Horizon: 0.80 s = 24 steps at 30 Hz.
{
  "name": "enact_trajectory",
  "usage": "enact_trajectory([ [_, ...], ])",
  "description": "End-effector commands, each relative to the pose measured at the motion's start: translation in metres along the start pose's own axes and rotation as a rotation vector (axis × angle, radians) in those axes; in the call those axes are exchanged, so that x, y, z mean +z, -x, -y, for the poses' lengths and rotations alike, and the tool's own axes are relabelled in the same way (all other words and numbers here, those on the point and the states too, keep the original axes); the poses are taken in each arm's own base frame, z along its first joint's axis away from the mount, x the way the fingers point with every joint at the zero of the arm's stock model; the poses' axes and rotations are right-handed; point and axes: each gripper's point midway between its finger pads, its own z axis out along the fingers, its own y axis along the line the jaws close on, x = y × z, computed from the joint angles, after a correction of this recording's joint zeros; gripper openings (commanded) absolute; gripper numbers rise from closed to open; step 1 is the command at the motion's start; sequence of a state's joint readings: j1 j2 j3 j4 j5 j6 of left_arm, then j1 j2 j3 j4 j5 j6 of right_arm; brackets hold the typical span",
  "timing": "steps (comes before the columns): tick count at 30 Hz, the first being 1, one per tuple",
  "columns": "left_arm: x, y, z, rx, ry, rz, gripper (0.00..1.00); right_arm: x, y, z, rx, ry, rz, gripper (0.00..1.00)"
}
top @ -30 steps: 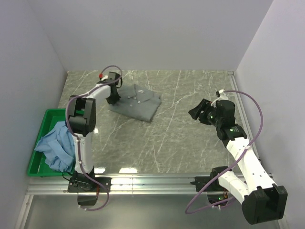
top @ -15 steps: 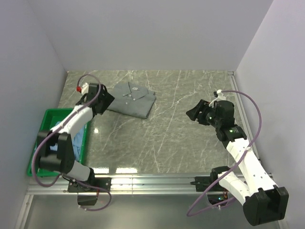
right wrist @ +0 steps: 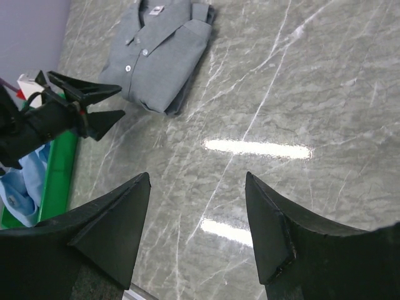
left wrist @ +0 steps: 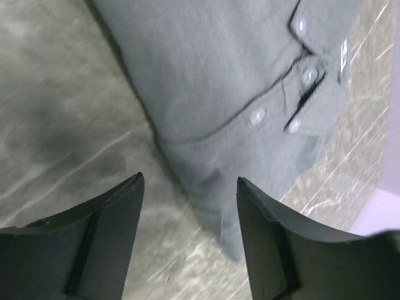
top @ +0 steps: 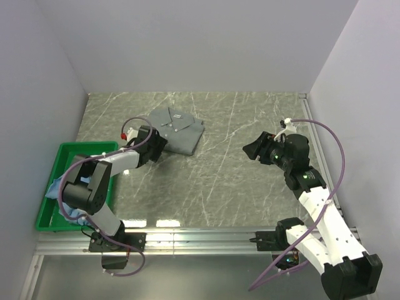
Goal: Fold and stack the long sleeve shirts
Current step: Neatly place the folded shirt to the corner
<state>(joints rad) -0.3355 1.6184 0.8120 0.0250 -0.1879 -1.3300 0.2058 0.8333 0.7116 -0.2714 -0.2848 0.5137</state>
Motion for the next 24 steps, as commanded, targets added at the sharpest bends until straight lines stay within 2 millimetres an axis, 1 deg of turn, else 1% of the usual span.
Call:
enact_trajectory([
  [1, 0.01, 0.01, 0.024, -0.081, -0.089, 0.057, 0.66, -0.008, 0.012, -0.012, -0.039, 0.033, 0.042, 0.69],
  [2, 0.013, 0.009, 0.025, -0.079, -0.094, 0.058, 0.64, -0.008, 0.011, -0.012, -0.038, 0.032, 0.039, 0.69],
  [3, 0.02, 0.008, 0.02, -0.074, -0.077, 0.059, 0.63, -0.008, 0.012, -0.012, -0.038, 0.03, 0.04, 0.69],
  [4, 0.023, 0.009, 0.024, -0.077, -0.074, 0.061, 0.6, -0.008, 0.011, -0.012, -0.037, 0.029, 0.041, 0.69],
  [5, 0.026, 0.009, 0.025, -0.077, -0.072, 0.062, 0.58, -0.009, 0.012, -0.012, -0.039, 0.029, 0.043, 0.69],
  [6, 0.033, 0.007, 0.021, -0.073, -0.06, 0.061, 0.56, -0.009, 0.011, -0.011, -0.039, 0.026, 0.041, 0.69],
  [7, 0.035, 0.008, 0.025, -0.077, -0.067, 0.066, 0.54, -0.008, 0.011, -0.011, -0.038, 0.026, 0.039, 0.69],
  [8, 0.04, 0.005, 0.021, -0.081, -0.052, 0.06, 0.51, -0.009, 0.011, -0.011, -0.038, 0.024, 0.042, 0.69],
  [9, 0.042, 0.006, 0.021, -0.088, -0.046, 0.065, 0.44, -0.009, 0.011, -0.01, -0.038, 0.023, 0.039, 0.69],
  [10, 0.044, 0.006, 0.02, -0.096, -0.039, 0.069, 0.34, -0.008, 0.01, -0.01, -0.037, 0.02, 0.035, 0.69],
  [11, 0.047, 0.007, 0.018, -0.095, -0.028, 0.076, 0.26, -0.008, 0.011, -0.01, -0.039, 0.022, 0.038, 0.69],
  [12, 0.048, 0.01, 0.023, -0.101, -0.034, 0.082, 0.17, -0.009, 0.011, -0.01, -0.04, 0.021, 0.037, 0.69],
  [13, 0.05, 0.014, 0.024, -0.1, -0.031, 0.09, 0.12, -0.009, 0.011, -0.01, -0.04, 0.019, 0.036, 0.69],
  [14, 0.054, 0.017, 0.02, -0.099, -0.01, 0.095, 0.08, -0.009, 0.012, -0.01, -0.043, 0.018, 0.037, 0.69],
  [15, 0.055, 0.023, 0.027, -0.106, -0.016, 0.104, 0.01, -0.009, 0.011, -0.009, -0.04, 0.013, 0.035, 0.69],
  [16, 0.058, 0.034, 0.026, -0.128, -0.005, 0.119, 0.01, -0.009, 0.011, -0.008, -0.044, 0.008, 0.034, 0.69],
  [17, 0.062, 0.04, 0.025, -0.142, 0.002, 0.126, 0.01, -0.009, 0.012, -0.008, -0.044, 0.002, 0.036, 0.69],
  [18, 0.063, 0.047, 0.029, -0.161, -0.006, 0.132, 0.01, -0.01, 0.013, -0.008, -0.046, -0.001, 0.036, 0.69],
  [19, 0.066, 0.06, 0.028, -0.19, -0.006, 0.151, 0.01, -0.01, 0.013, -0.008, -0.05, -0.005, 0.036, 0.69],
  [20, 0.07, 0.067, 0.027, -0.204, -0.002, 0.163, 0.01, -0.01, 0.014, -0.007, -0.052, -0.009, 0.037, 0.69],
  [21, 0.071, 0.077, 0.033, -0.214, -0.006, 0.179, 0.01, -0.009, 0.013, -0.005, -0.052, -0.016, 0.034, 0.69],
  [22, 0.073, 0.093, 0.03, -0.233, 0.008, 0.204, 0.0, -0.009, 0.013, -0.005, -0.051, -0.019, 0.033, 0.69],
  [23, 0.077, 0.1, 0.027, -0.239, 0.021, 0.216, 0.0, -0.009, 0.013, -0.005, -0.053, -0.021, 0.03, 0.69],
  [24, 0.079, 0.112, 0.033, -0.253, 0.013, 0.235, 0.0, -0.008, 0.014, -0.004, -0.056, -0.026, 0.028, 0.69],
])
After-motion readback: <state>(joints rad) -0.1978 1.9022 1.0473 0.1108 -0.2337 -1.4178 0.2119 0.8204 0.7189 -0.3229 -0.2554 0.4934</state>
